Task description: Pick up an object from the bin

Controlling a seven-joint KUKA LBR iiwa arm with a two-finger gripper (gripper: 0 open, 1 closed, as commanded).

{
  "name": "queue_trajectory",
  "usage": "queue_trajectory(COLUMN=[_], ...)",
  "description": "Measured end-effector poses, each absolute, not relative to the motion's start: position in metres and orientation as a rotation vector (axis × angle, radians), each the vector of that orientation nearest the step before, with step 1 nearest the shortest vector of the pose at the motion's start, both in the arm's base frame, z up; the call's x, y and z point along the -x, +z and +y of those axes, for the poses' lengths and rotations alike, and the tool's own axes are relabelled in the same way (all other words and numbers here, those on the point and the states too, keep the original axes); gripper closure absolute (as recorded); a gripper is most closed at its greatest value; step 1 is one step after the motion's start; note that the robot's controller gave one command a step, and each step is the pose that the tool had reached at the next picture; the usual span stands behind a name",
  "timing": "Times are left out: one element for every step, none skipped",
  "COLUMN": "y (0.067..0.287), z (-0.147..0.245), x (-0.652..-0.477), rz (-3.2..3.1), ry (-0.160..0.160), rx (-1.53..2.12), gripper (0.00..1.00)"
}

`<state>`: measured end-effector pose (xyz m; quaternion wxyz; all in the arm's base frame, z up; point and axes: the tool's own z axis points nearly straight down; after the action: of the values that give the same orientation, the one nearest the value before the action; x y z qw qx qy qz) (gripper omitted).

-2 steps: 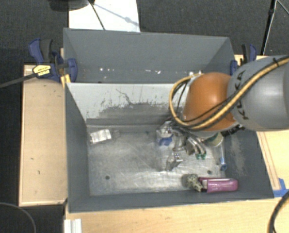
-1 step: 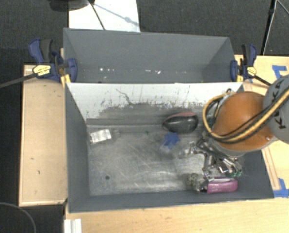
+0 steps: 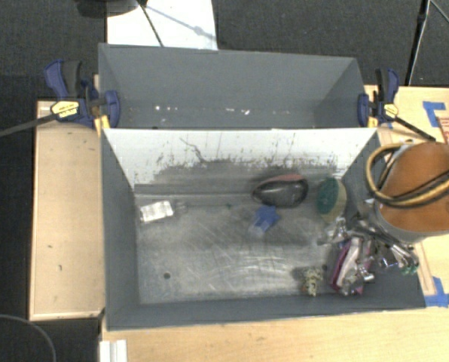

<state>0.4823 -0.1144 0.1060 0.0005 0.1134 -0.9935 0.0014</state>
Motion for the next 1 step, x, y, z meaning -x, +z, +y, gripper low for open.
queue_trajectory(y=[0.0729], z=[-0.1272], x=[-0.5255], rz=[-3.024], ry=[-0.031], rx=[-0.794], gripper=[0.0])
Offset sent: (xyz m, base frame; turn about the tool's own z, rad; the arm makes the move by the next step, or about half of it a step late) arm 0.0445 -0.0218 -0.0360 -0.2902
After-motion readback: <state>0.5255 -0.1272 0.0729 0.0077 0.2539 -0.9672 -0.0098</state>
